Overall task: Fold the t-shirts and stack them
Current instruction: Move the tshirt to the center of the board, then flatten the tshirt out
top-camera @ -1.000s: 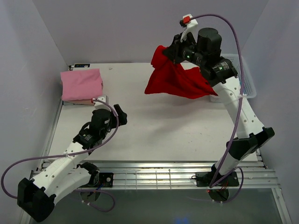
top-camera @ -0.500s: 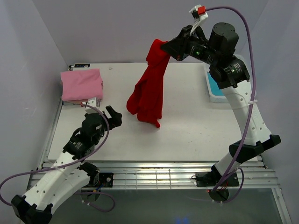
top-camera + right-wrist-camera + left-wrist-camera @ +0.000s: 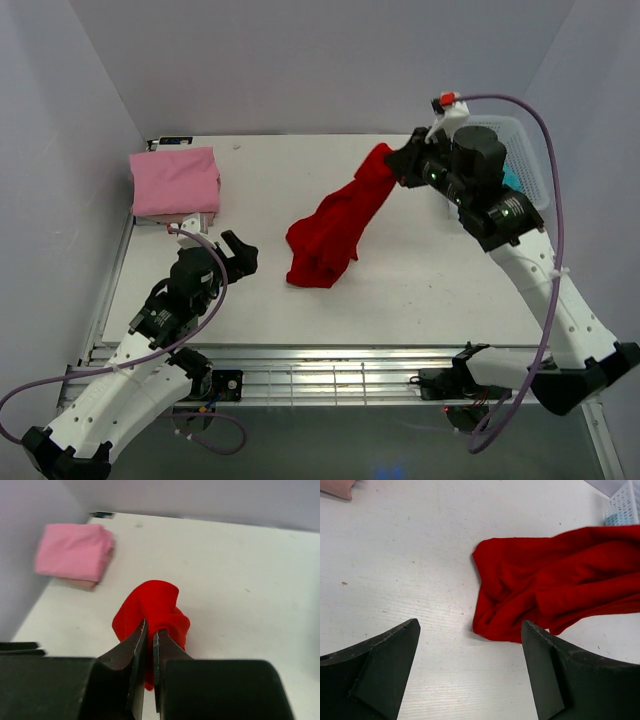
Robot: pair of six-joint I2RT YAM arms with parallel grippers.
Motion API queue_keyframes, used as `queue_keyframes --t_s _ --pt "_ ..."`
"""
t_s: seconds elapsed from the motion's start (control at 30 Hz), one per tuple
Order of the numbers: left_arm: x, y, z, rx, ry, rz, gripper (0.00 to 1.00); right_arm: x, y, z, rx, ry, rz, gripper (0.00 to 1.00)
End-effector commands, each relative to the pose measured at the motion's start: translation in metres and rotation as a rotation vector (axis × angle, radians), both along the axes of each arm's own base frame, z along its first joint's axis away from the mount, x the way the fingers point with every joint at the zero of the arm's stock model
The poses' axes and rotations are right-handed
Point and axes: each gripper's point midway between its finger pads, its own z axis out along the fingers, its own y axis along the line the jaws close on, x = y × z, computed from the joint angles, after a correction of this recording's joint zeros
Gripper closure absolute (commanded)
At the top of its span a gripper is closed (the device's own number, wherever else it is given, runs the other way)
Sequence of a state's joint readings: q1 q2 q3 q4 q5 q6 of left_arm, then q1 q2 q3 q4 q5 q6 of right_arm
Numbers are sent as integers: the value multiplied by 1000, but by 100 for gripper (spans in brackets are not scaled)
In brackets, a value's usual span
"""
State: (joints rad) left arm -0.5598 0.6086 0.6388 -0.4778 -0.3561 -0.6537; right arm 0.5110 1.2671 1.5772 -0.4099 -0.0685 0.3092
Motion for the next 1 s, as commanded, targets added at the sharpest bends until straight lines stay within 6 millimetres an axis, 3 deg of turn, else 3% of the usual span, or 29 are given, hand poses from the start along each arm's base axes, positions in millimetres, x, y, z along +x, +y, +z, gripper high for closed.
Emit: queue_keyframes --t_s 0.0,0.07,0.17,0.27,0.33,0.4,0.43,0.47,0.53,0.57,0.67,0.83,0.97 --pt "-4 -3 1 -18 12 -11 8 1 -96 -28 -92 -31 -465 92" --pt "-5 -4 -2 -26 20 -14 8 -12 -129 -58 -141 1 -605 92" --pt "-4 -4 -5 -22 28 -12 9 -29 -161 -84 -203 53 -731 92" --pt "-3 -4 -6 -16 34 -10 9 -37 -177 -108 -284 114 -797 91" --pt "-2 -5 -8 -11 43 -11 9 -36 -176 -126 -345 166 -785 69" --pt "-2 -6 -12 -10 56 -13 9 -32 -165 -142 -396 199 -720 38" --pt "-2 -7 -13 -11 62 -13 9 -27 -155 -154 -420 217 -667 35" --pt "-2 -8 -17 -11 69 -15 9 -20 -130 -156 -381 207 -545 33" --pt "0 -11 -21 -9 81 -23 9 -17 -99 -176 -391 207 -372 21" --pt "1 -13 -22 -10 82 -31 9 -16 -67 -173 -325 176 -221 21" --pt "4 -20 -26 -5 72 -70 9 -24 -20 -193 -324 167 -13 19" --pt "7 -32 -23 -26 9 -135 8 -36 42 -224 -402 179 184 23" --pt "8 -39 -21 -27 -12 -175 8 -42 74 -244 -461 191 228 29"
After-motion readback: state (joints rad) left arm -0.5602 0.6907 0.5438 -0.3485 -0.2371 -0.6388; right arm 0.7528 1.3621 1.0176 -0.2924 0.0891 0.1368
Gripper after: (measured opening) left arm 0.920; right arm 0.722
